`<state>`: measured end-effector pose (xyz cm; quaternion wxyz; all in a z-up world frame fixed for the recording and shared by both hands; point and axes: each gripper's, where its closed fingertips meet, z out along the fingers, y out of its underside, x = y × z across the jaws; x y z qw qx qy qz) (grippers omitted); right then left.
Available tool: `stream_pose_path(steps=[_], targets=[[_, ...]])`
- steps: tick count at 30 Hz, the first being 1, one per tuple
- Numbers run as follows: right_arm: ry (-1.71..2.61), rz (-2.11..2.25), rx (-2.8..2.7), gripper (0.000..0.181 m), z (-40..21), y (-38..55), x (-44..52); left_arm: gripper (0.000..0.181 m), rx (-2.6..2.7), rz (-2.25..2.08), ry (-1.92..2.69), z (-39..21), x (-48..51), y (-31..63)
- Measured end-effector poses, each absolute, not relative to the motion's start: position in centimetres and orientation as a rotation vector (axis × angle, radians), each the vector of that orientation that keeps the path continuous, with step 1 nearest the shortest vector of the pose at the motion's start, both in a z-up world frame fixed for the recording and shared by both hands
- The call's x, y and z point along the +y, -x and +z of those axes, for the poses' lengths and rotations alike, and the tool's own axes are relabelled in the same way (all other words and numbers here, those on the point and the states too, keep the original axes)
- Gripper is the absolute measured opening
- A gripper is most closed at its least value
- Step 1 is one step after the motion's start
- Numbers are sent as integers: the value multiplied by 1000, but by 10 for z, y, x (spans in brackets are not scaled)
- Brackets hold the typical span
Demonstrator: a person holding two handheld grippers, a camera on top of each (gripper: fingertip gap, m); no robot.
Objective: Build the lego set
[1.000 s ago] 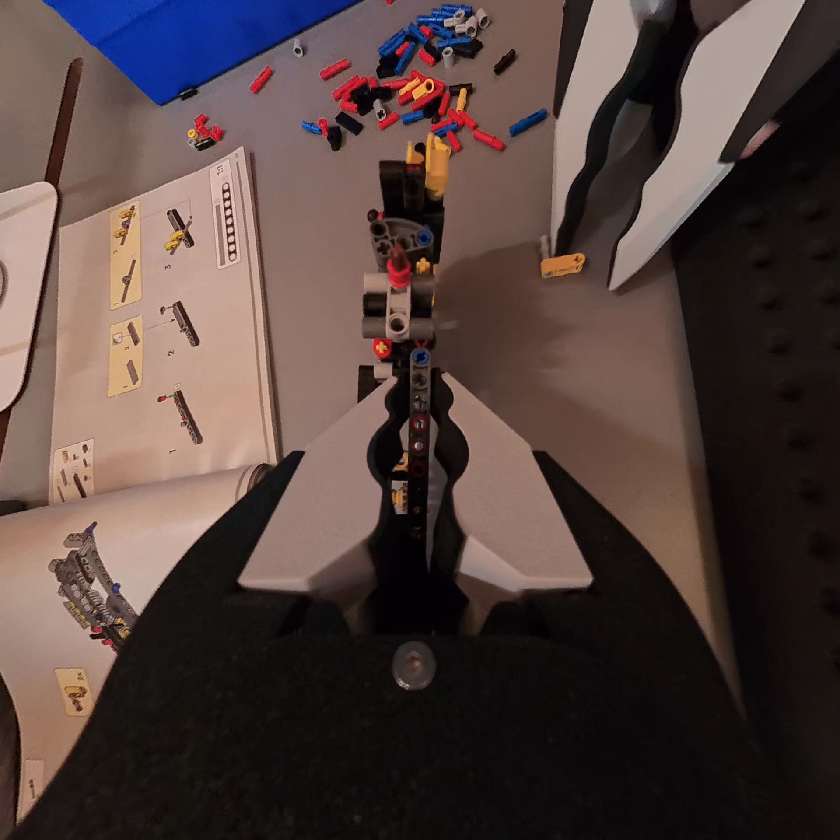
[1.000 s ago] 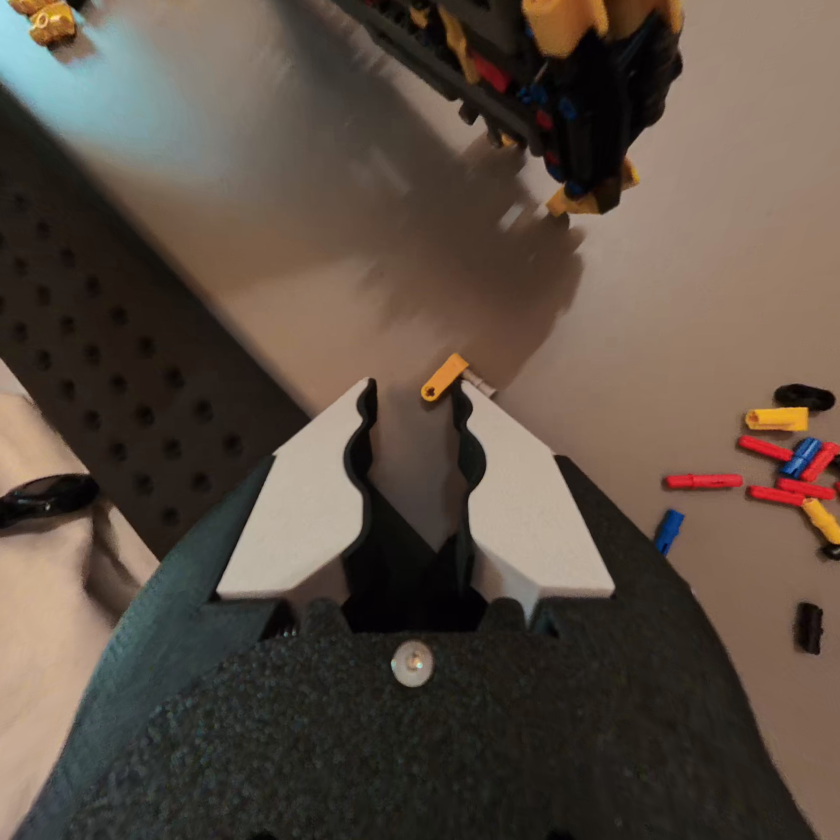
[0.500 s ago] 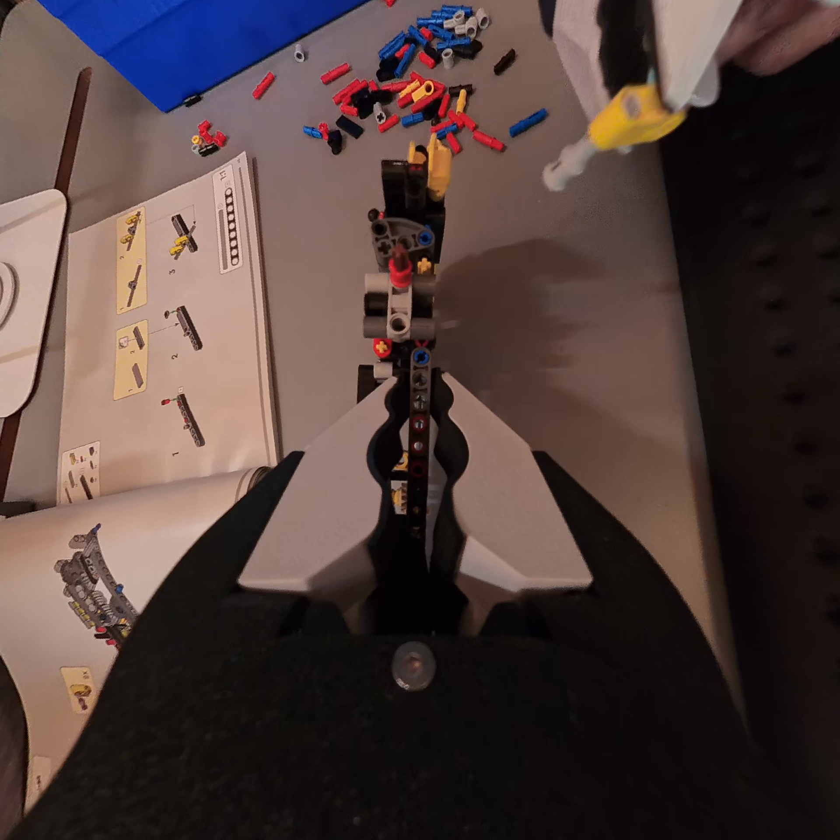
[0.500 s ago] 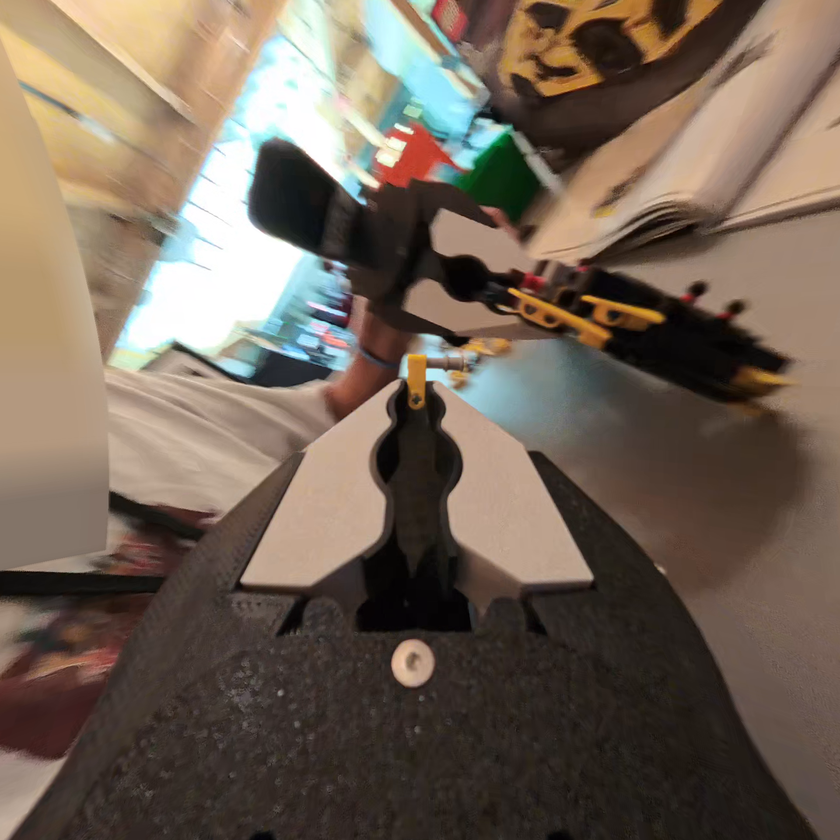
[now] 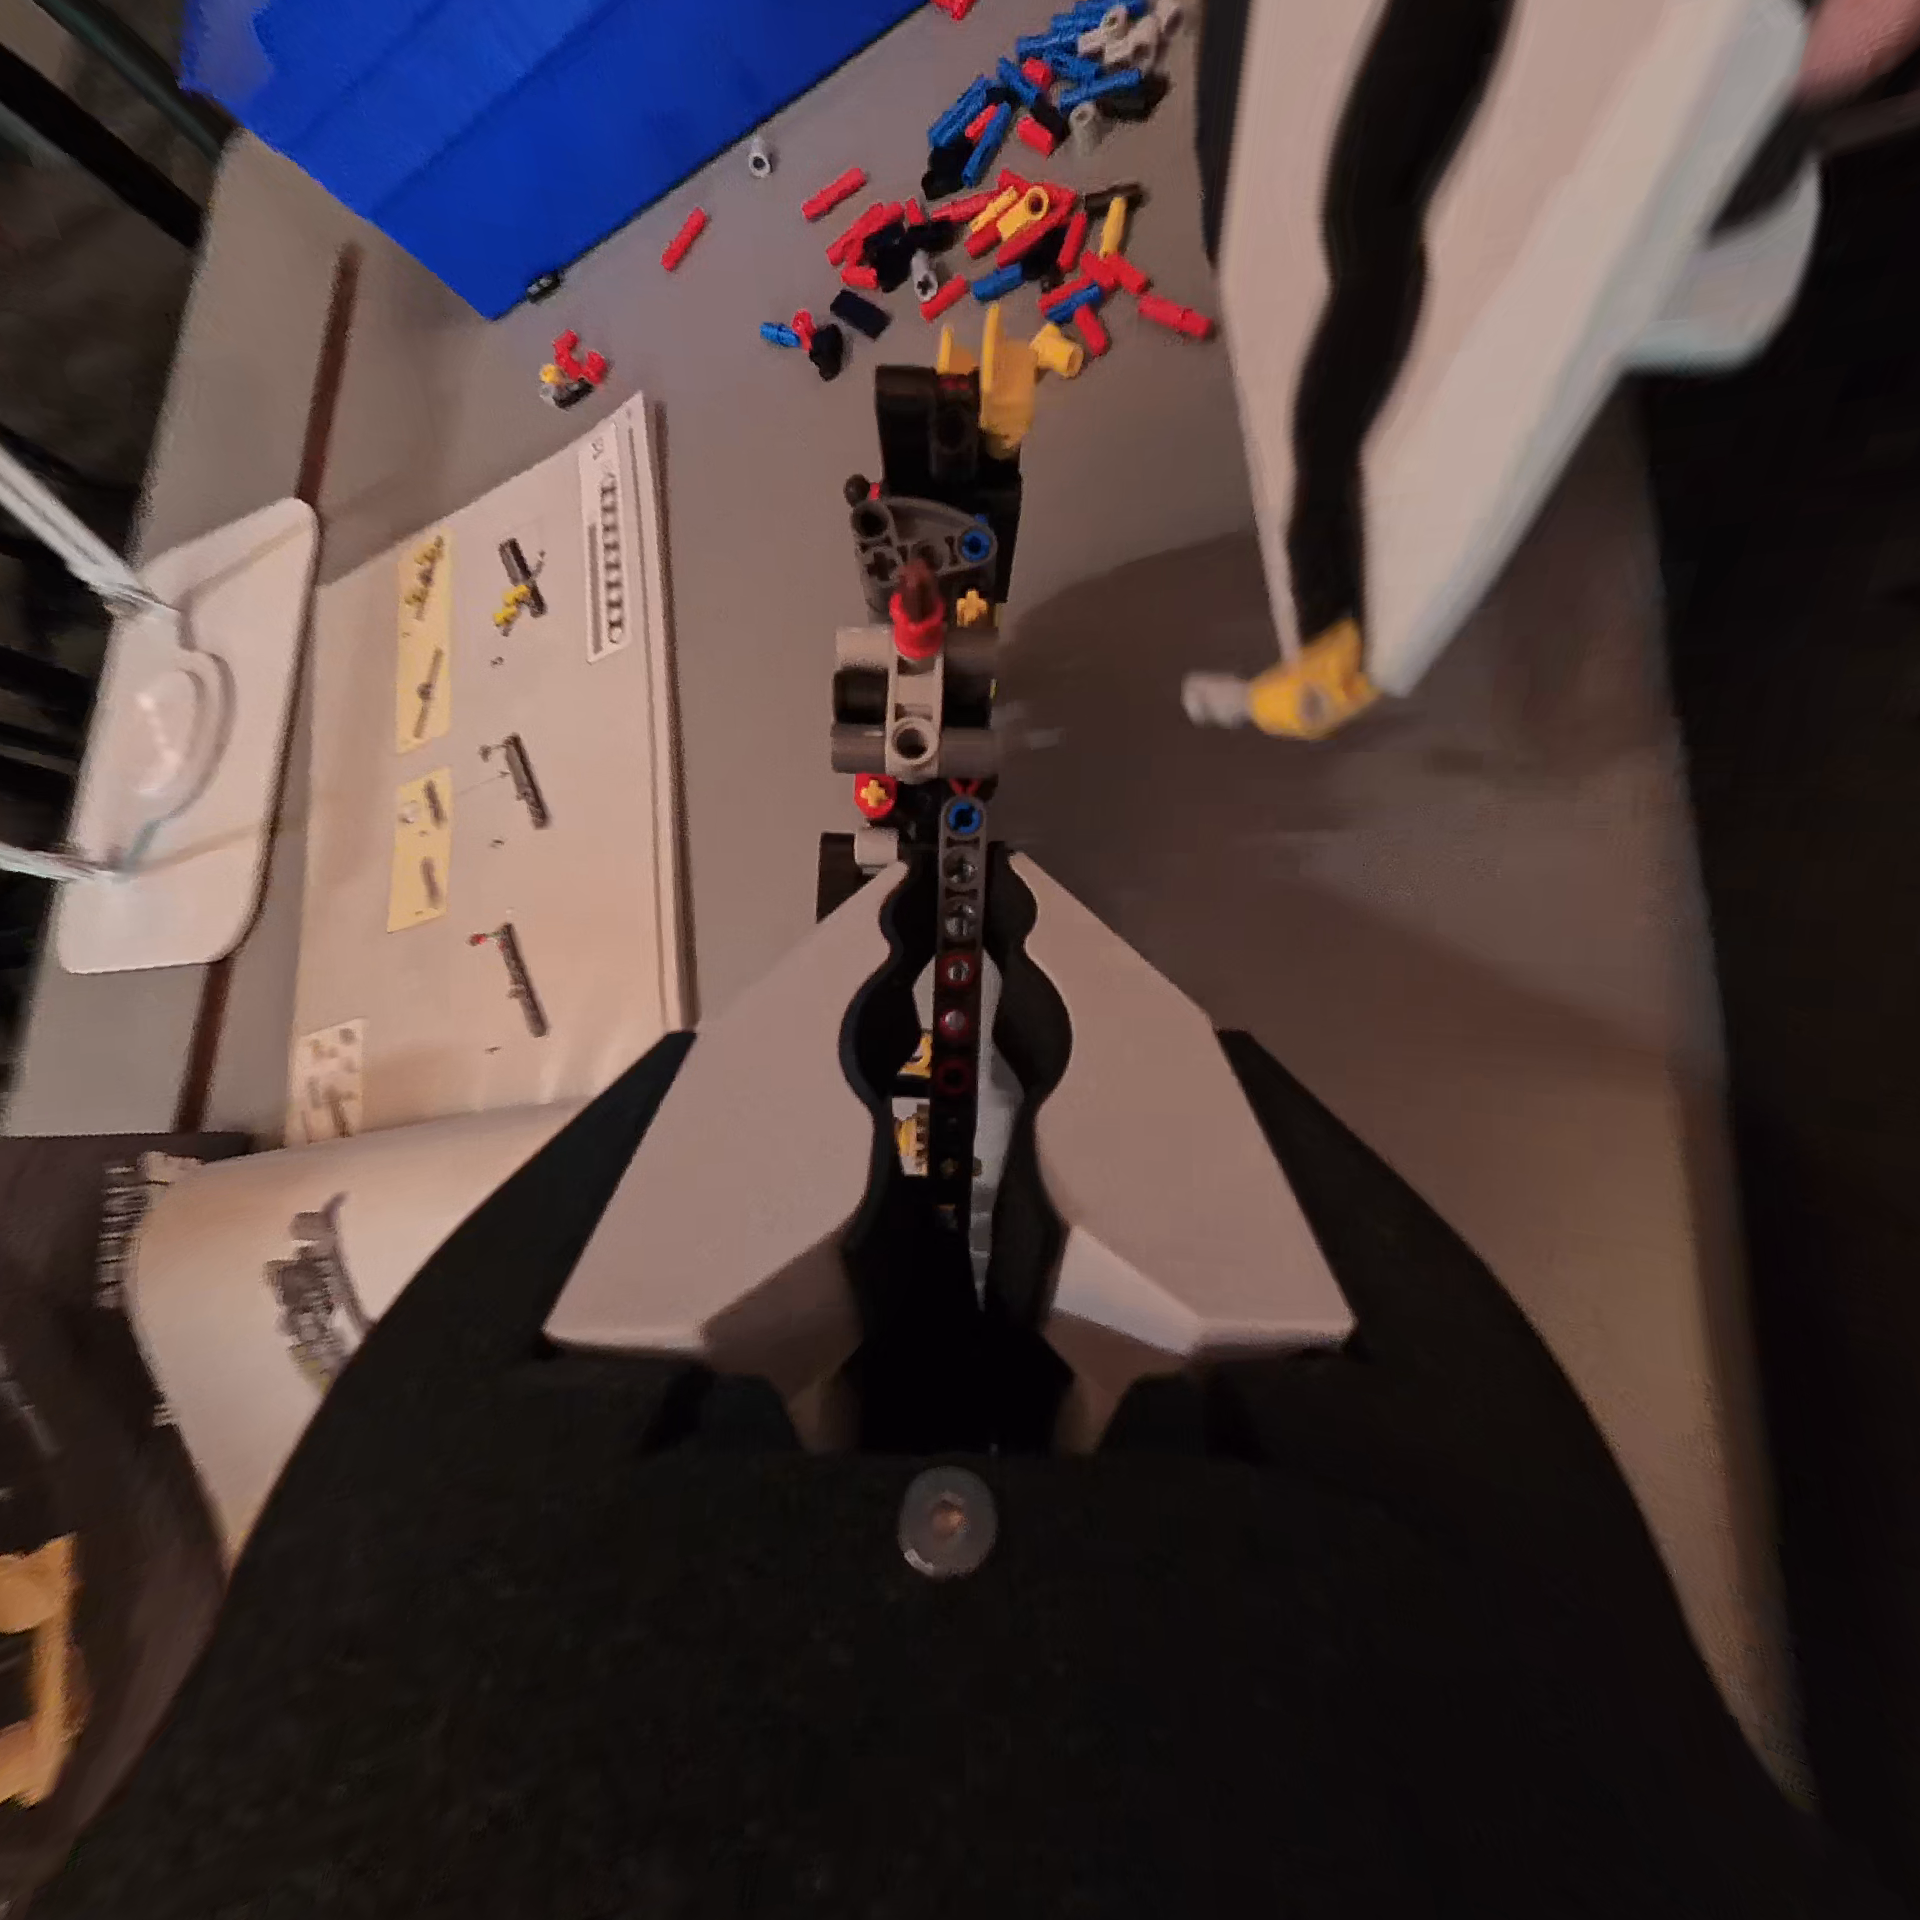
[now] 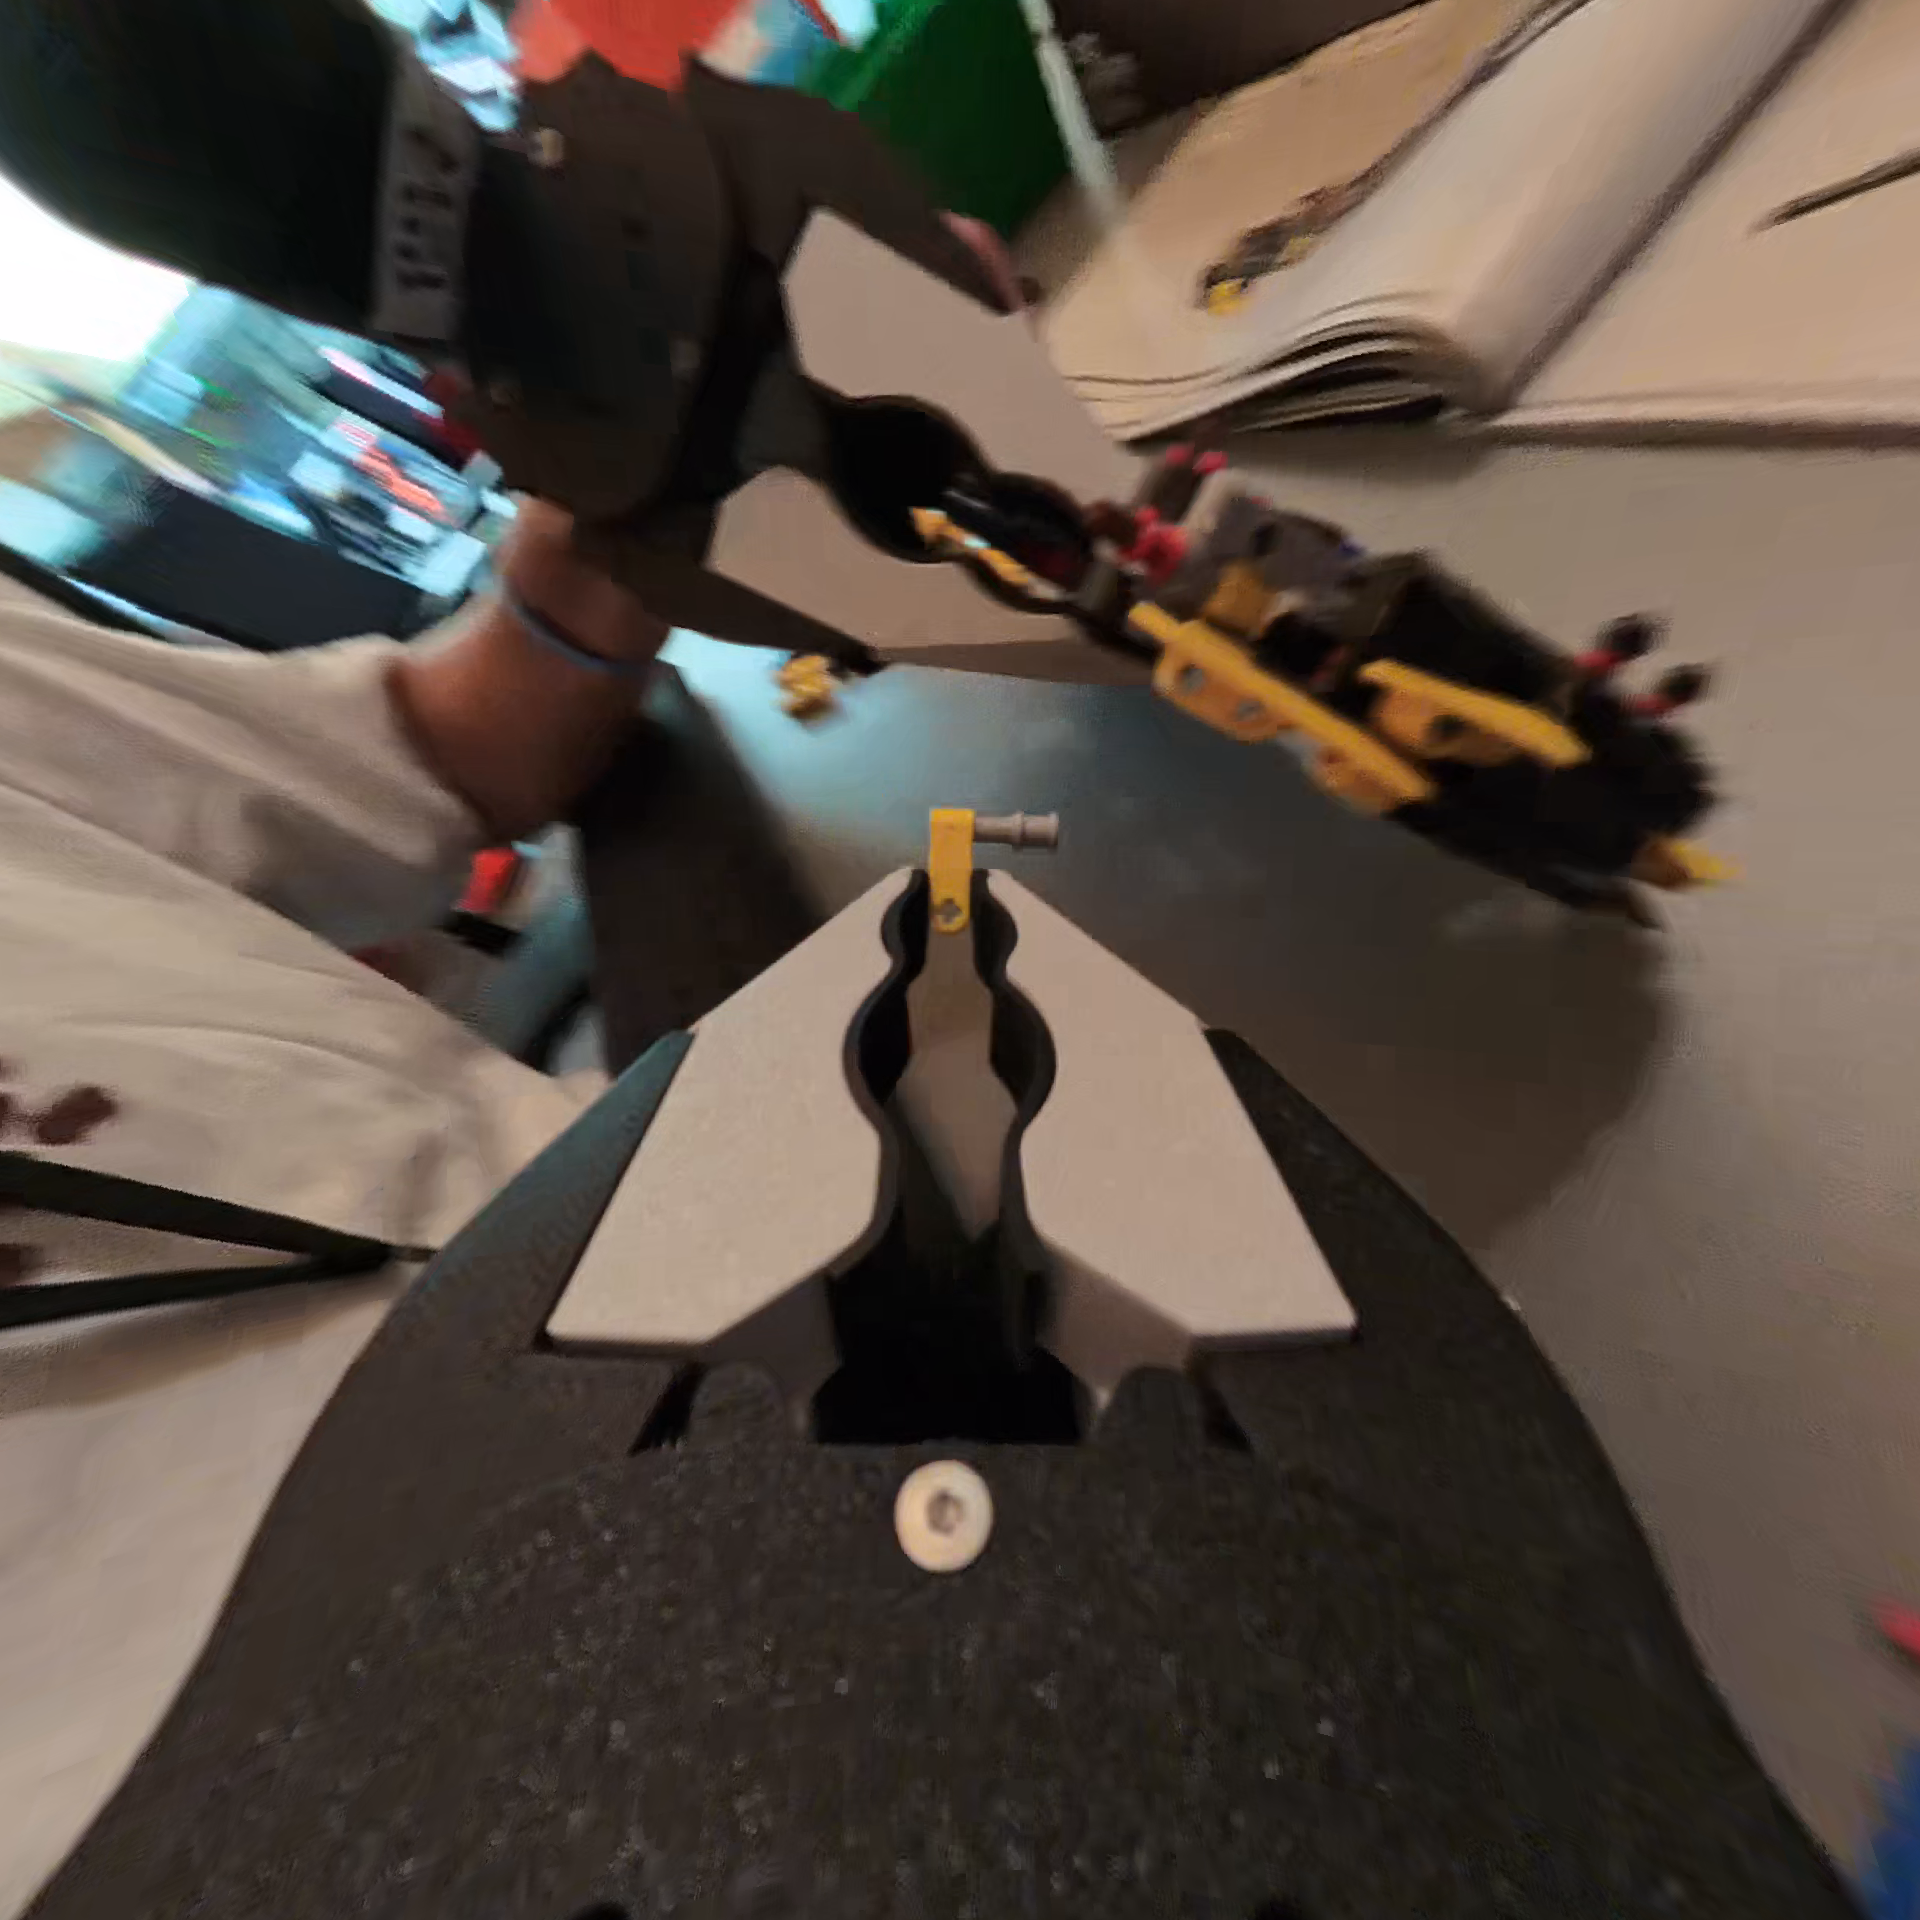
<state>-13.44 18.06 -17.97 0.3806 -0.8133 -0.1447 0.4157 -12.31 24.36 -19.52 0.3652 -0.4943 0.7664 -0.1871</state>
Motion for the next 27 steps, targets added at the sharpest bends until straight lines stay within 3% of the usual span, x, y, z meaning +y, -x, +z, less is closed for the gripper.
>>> stream_pose_path(steps=[11,18,27], targets=[[2031,1044,-338,6,-173,84,162,12,1910,250,771,-243,229,127],[2197,776,-410,6,-213,81,187,16,1895,341,779,-241,236,127],[2202,788,-411,6,-214,88,192,21,1977,499,692,-238,235,147]])
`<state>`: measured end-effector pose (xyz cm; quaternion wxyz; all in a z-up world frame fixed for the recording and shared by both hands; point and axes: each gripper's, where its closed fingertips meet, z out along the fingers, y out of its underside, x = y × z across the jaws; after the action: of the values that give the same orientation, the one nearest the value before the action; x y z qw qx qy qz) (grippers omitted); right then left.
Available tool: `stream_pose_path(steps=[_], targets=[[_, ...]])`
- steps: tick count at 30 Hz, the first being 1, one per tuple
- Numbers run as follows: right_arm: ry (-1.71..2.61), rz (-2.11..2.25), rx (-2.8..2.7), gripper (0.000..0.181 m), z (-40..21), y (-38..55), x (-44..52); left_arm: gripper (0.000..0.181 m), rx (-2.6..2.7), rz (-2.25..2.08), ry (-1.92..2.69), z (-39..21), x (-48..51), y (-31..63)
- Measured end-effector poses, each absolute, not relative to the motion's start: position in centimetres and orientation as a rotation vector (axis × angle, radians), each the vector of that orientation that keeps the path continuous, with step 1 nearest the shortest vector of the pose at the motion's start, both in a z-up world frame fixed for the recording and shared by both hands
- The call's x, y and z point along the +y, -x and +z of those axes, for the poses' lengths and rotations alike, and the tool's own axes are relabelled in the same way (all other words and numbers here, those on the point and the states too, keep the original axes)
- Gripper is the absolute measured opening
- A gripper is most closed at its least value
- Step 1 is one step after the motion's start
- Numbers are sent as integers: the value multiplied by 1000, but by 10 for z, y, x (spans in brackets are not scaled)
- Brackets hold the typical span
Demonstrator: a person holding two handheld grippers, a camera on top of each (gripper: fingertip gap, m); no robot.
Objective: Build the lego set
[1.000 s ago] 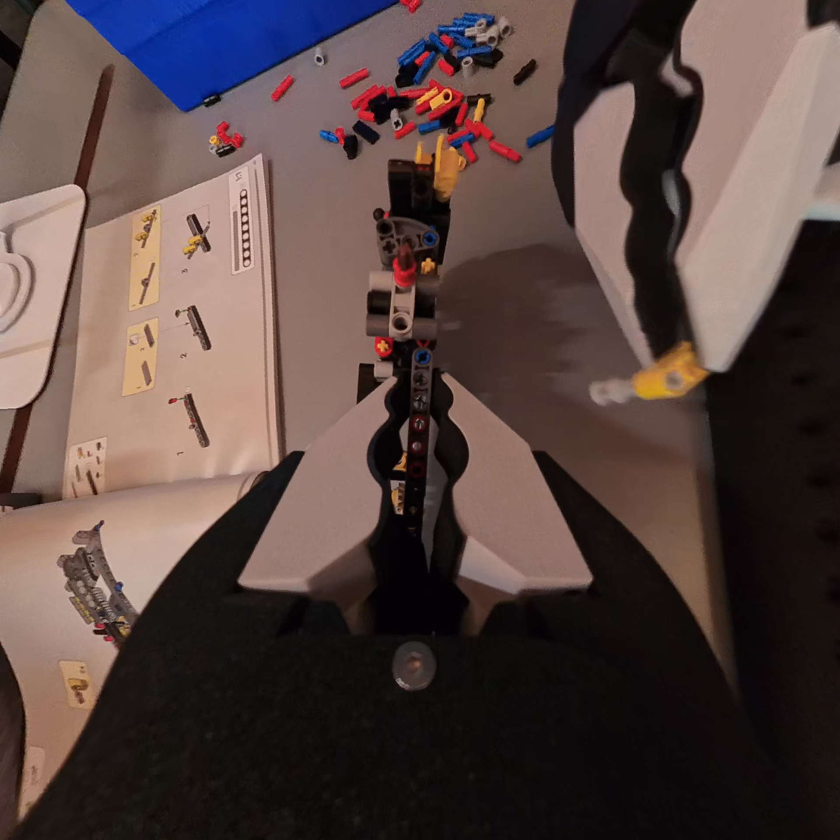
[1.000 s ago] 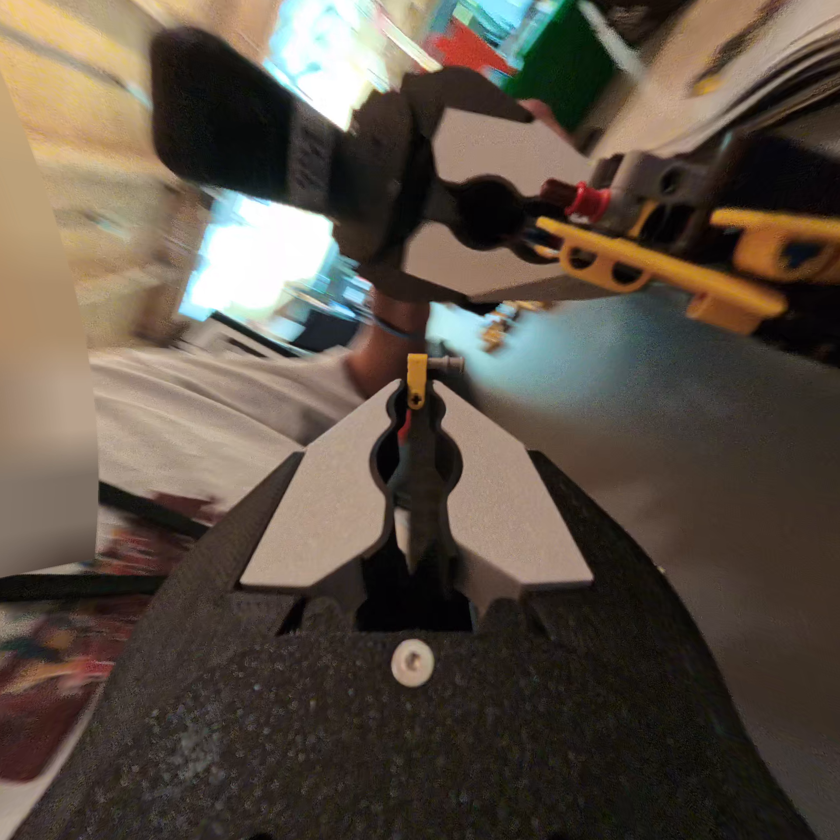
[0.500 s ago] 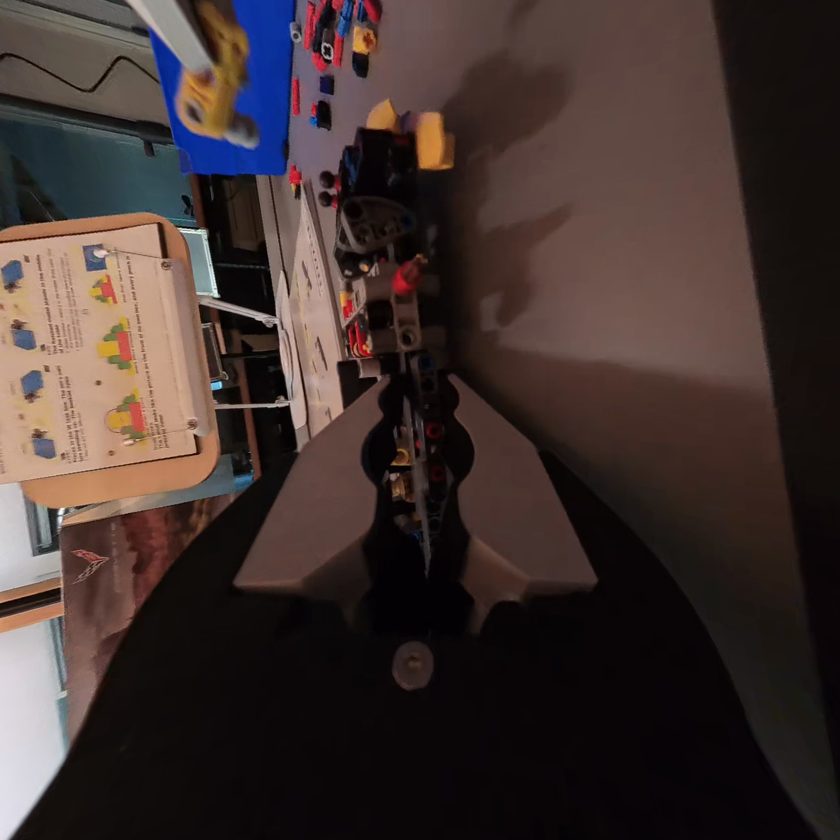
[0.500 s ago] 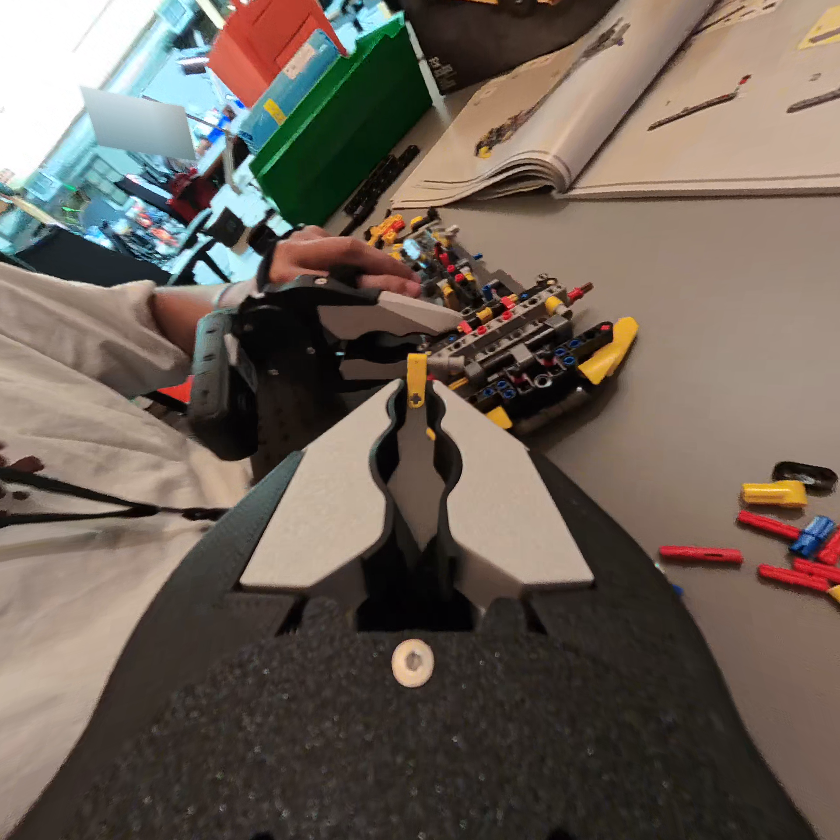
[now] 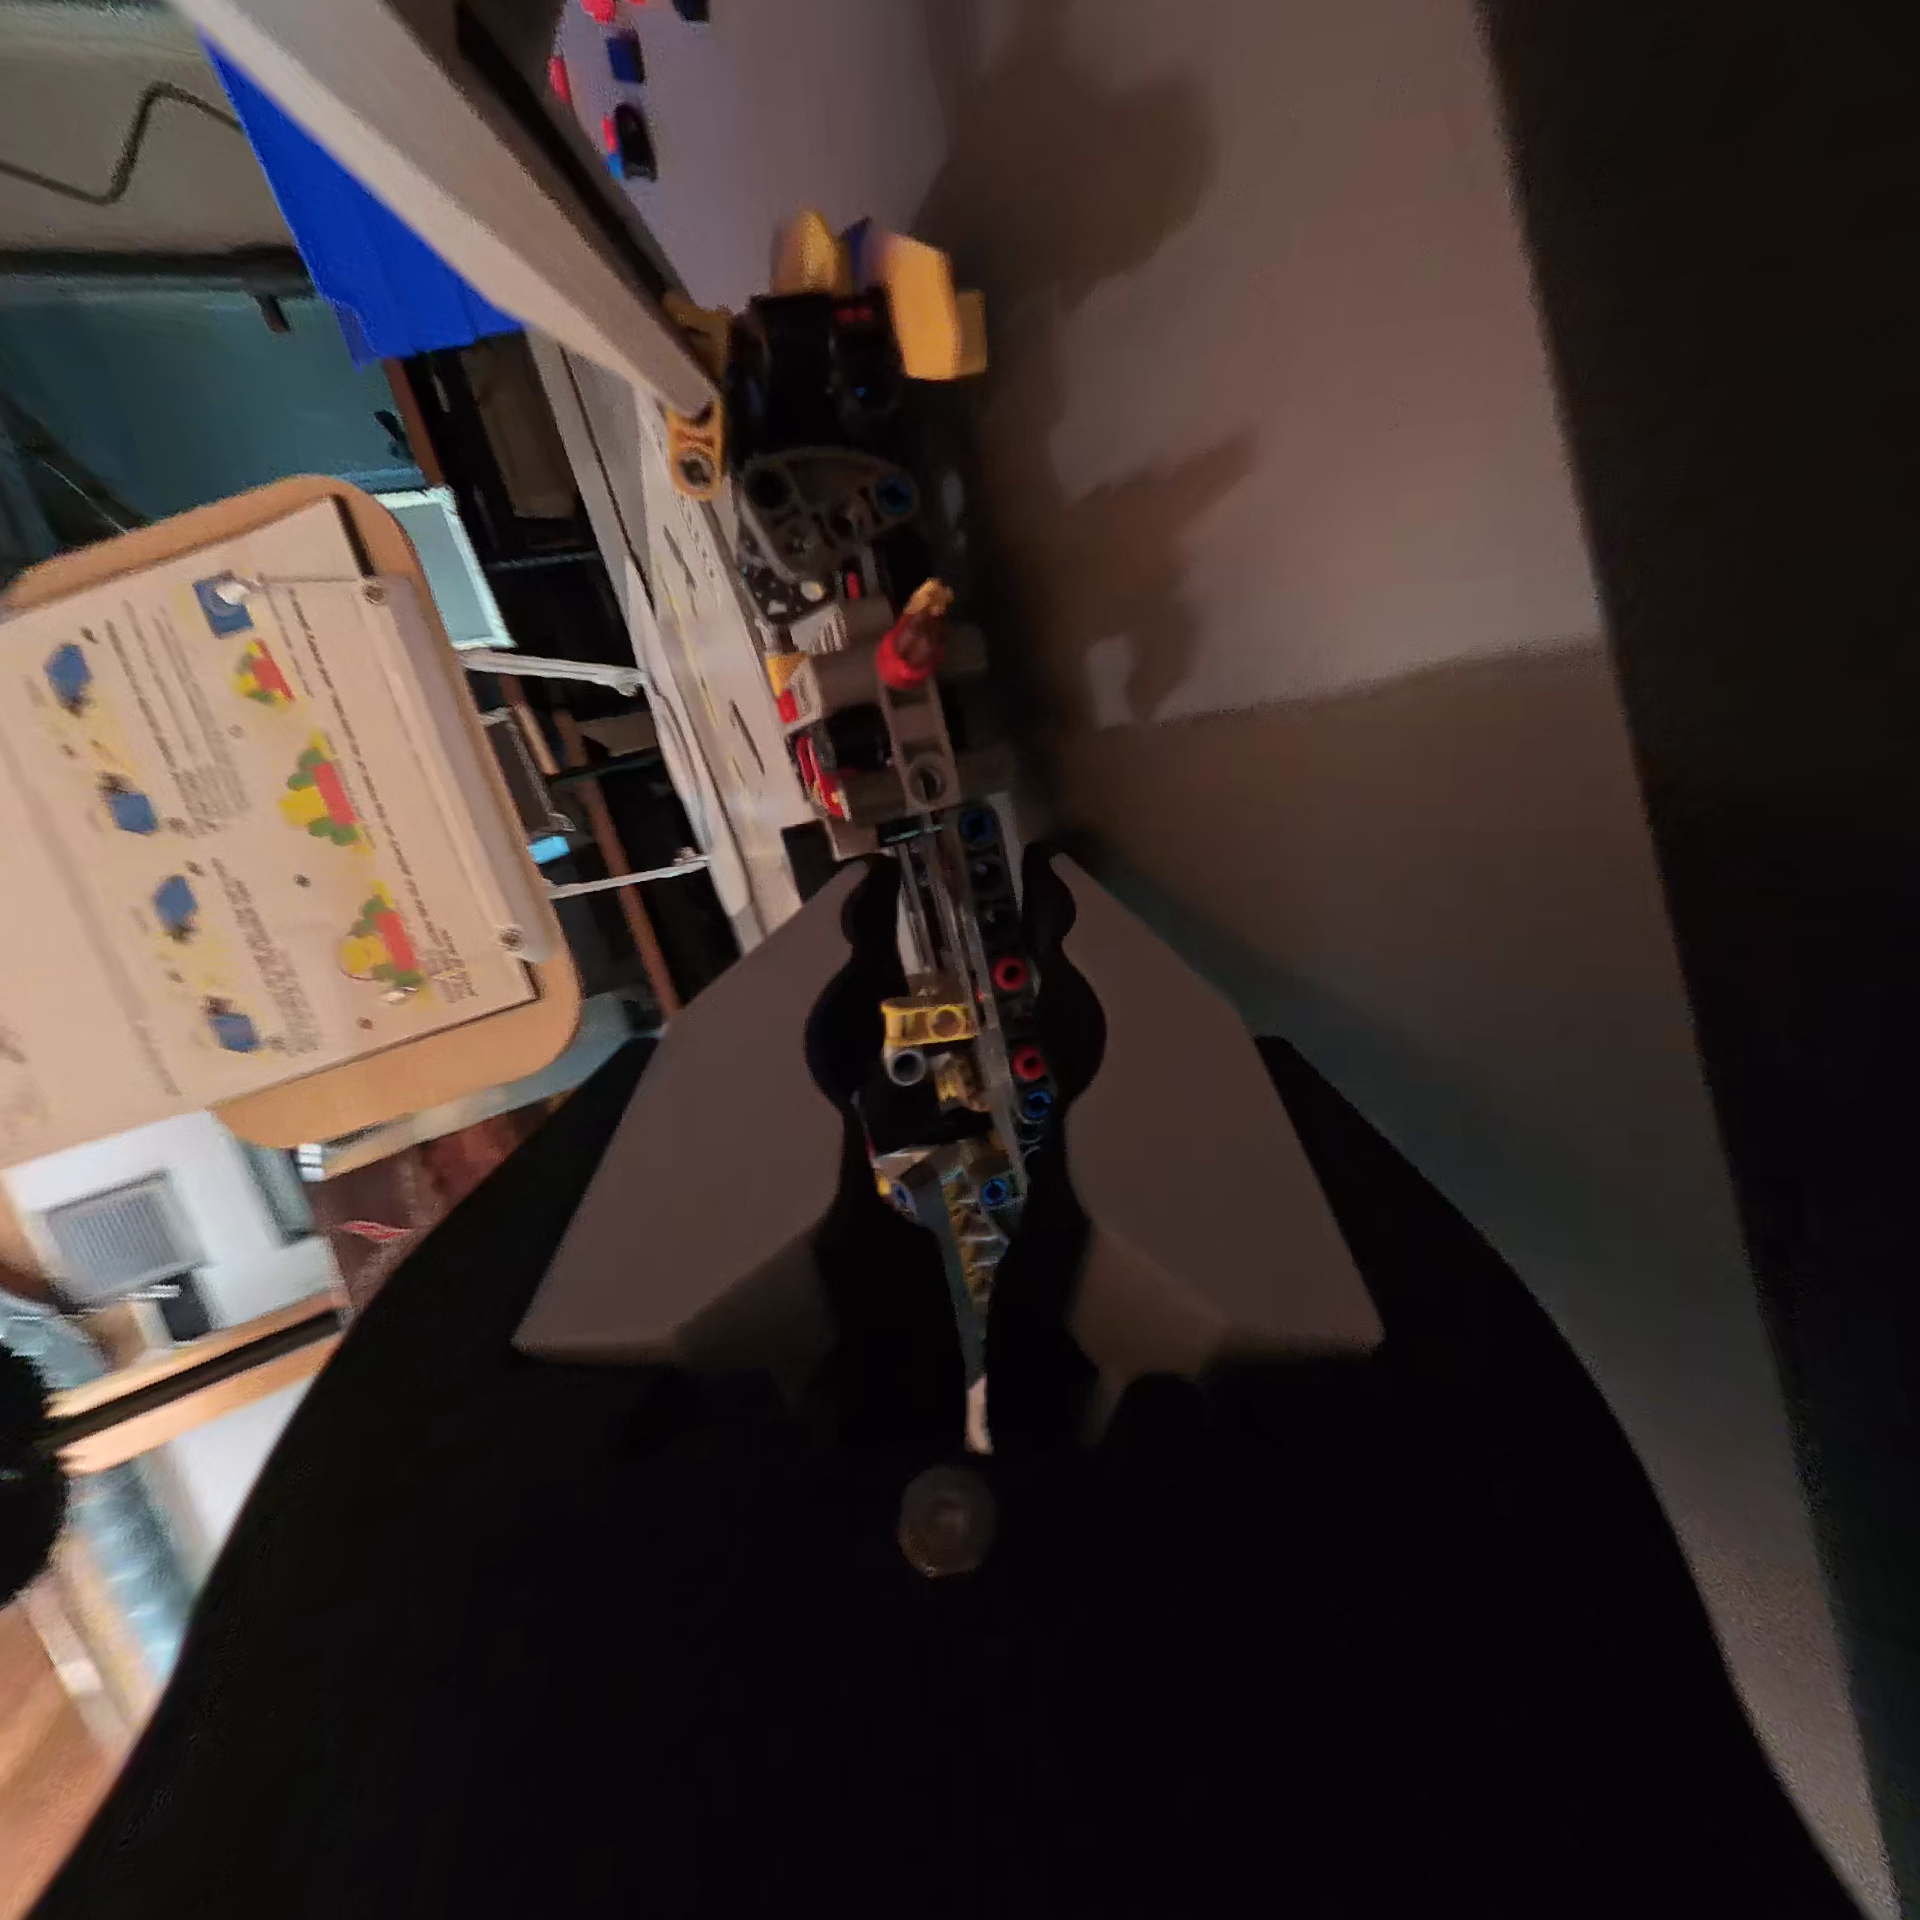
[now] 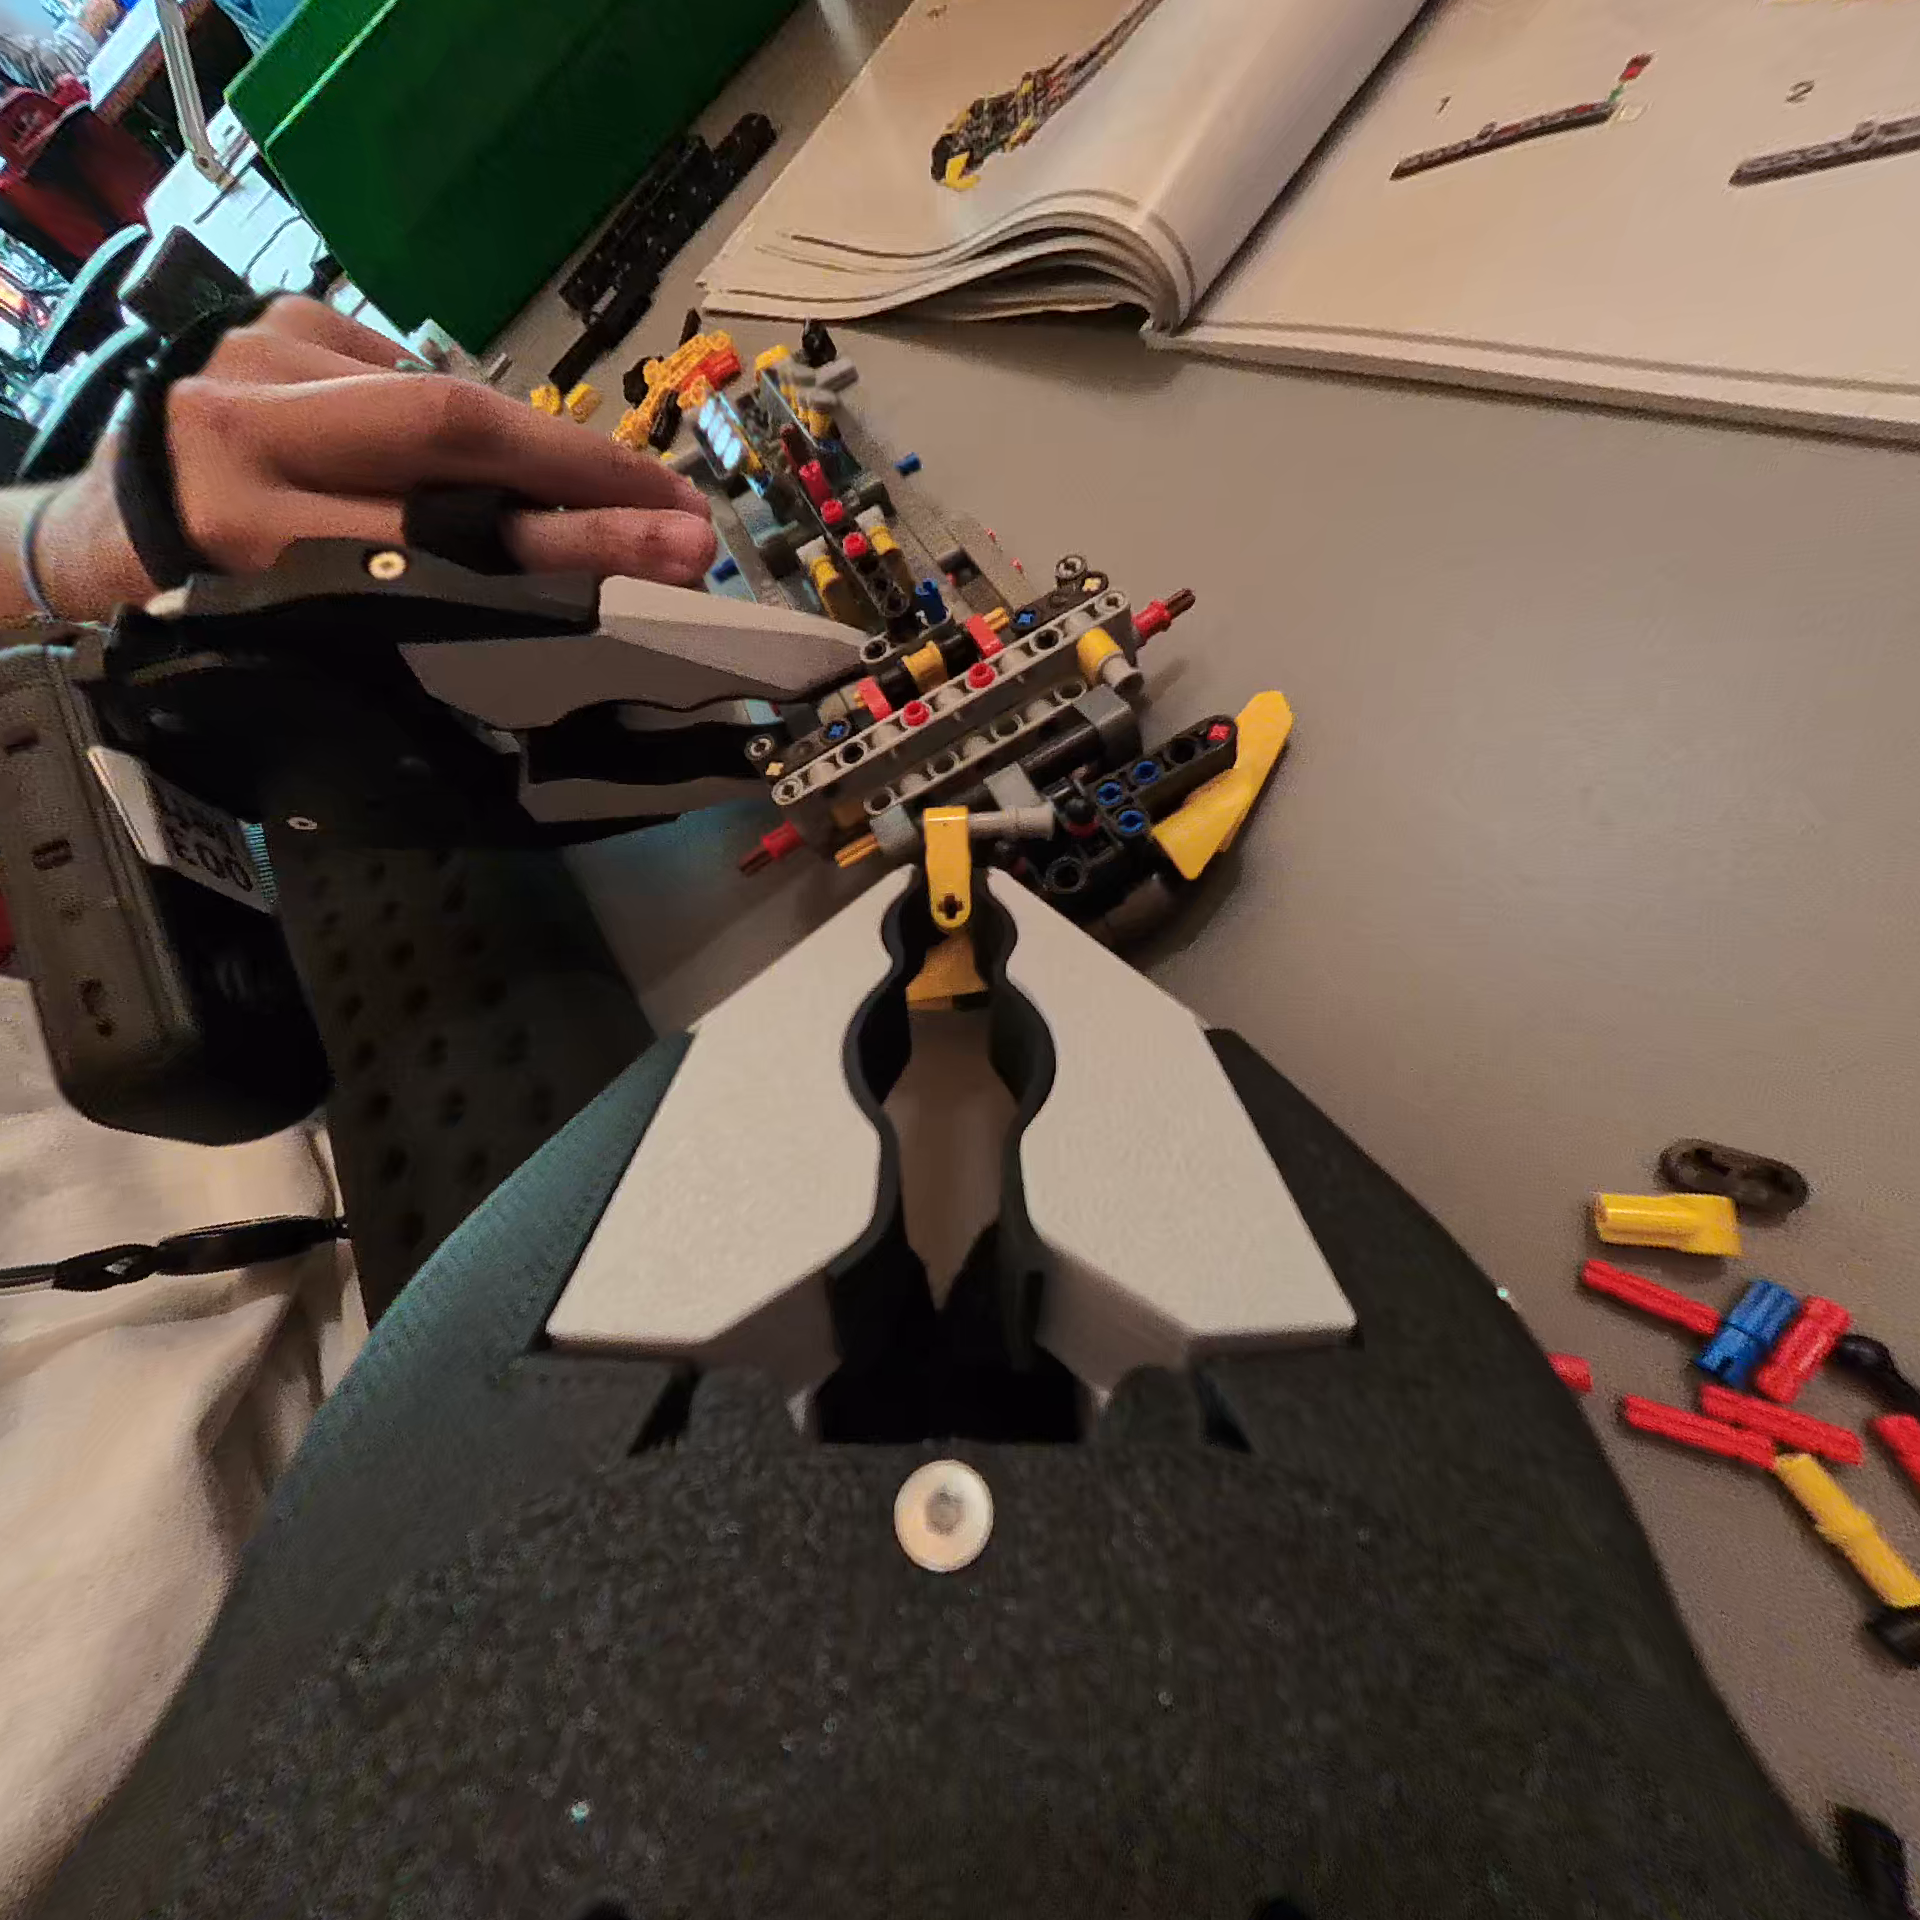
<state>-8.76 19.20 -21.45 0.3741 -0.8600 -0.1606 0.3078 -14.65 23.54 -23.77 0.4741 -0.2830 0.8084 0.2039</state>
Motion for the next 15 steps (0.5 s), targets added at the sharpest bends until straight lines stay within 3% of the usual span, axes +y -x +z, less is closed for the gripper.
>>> stream_pose_path(steps=[5,10,15], targets=[[2184,829,-412,6,-211,91,192,19,2036,599,546,-238,234,153],[2190,821,-411,6,-212,91,193,38,2112,352,782,-233,219,153],[2110,836,-429,6,-198,94,188,29,2080,109,999,-230,214,152]])
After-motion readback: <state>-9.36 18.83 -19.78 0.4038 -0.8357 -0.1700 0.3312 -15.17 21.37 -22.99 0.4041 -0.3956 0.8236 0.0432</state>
